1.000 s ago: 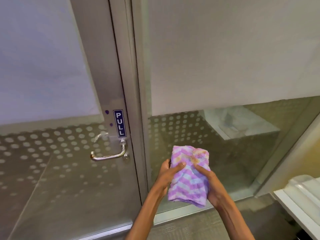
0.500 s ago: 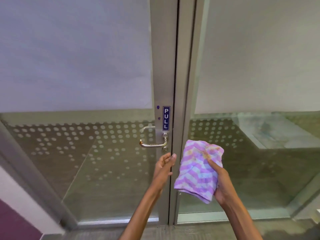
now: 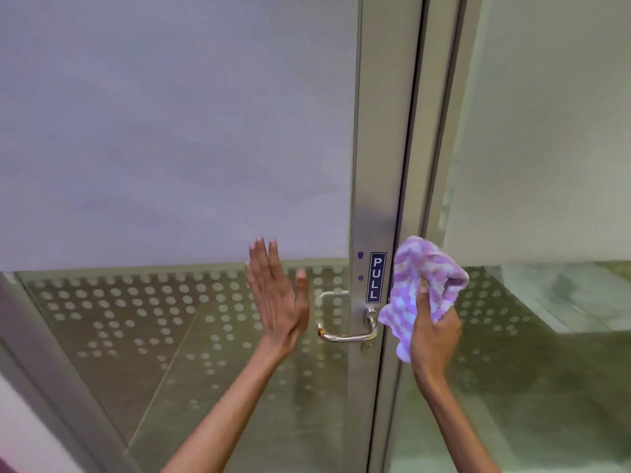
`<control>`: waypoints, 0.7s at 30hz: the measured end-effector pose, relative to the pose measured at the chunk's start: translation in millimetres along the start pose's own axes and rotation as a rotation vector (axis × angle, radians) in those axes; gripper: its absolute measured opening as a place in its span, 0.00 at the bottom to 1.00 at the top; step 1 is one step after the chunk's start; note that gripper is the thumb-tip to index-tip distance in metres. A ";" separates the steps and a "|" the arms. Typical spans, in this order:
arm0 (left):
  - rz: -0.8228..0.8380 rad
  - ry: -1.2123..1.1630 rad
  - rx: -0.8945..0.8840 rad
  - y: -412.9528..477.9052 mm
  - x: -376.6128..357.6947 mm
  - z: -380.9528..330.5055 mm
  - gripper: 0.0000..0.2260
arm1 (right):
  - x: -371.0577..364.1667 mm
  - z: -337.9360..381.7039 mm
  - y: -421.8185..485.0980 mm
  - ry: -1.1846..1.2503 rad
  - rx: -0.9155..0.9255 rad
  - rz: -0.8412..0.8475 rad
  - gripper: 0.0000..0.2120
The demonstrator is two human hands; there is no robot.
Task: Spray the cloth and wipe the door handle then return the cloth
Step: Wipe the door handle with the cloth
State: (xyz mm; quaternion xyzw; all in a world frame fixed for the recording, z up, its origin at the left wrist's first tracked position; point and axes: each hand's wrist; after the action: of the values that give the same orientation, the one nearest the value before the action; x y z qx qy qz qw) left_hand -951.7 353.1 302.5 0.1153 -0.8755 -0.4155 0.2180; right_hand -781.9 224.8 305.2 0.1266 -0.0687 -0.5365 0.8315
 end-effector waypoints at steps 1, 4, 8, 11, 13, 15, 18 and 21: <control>0.023 0.054 -0.050 17.7 -3.5 9.2 0.33 | -8.8 1.8 1.5 -0.018 0.040 -0.028 0.15; 0.098 0.170 -0.145 60.4 -17.2 23.8 0.34 | -28.7 7.8 4.8 -0.078 0.179 -0.091 0.16; 0.118 0.218 -0.182 83.4 -40.5 35.1 0.32 | -46.7 4.3 11.5 -0.133 0.306 -0.114 0.30; 0.091 0.224 -0.182 84.3 -54.8 40.3 0.31 | -63.1 -4.2 22.8 -0.191 0.569 -0.087 0.28; 0.067 0.224 -0.187 83.2 -61.1 42.3 0.30 | -74.3 -11.4 33.6 -0.252 0.776 -0.054 0.38; 0.040 0.217 -0.190 81.5 -65.4 45.7 0.29 | -86.4 -26.4 43.4 -0.361 0.886 0.007 0.36; -0.010 0.240 -0.201 82.8 -70.9 50.3 0.29 | -101.7 -56.2 54.1 -0.487 0.922 0.147 0.31; -0.042 0.250 -0.225 83.2 -73.6 51.7 0.28 | -110.1 -67.6 63.5 -0.574 0.886 0.244 0.31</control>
State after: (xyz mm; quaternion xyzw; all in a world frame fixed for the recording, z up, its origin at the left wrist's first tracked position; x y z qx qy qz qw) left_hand -913.5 468.6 317.3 0.1594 -0.7870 -0.4976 0.3280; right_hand -755.2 359.1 260.8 0.3044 -0.5270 -0.3685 0.7026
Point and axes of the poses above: each hand's wrist, its own y-axis towards the middle knuckle, its own x-axis out of the back of the hand, z = x × y, and after that the axes turned 8 degrees about -y, right-handed
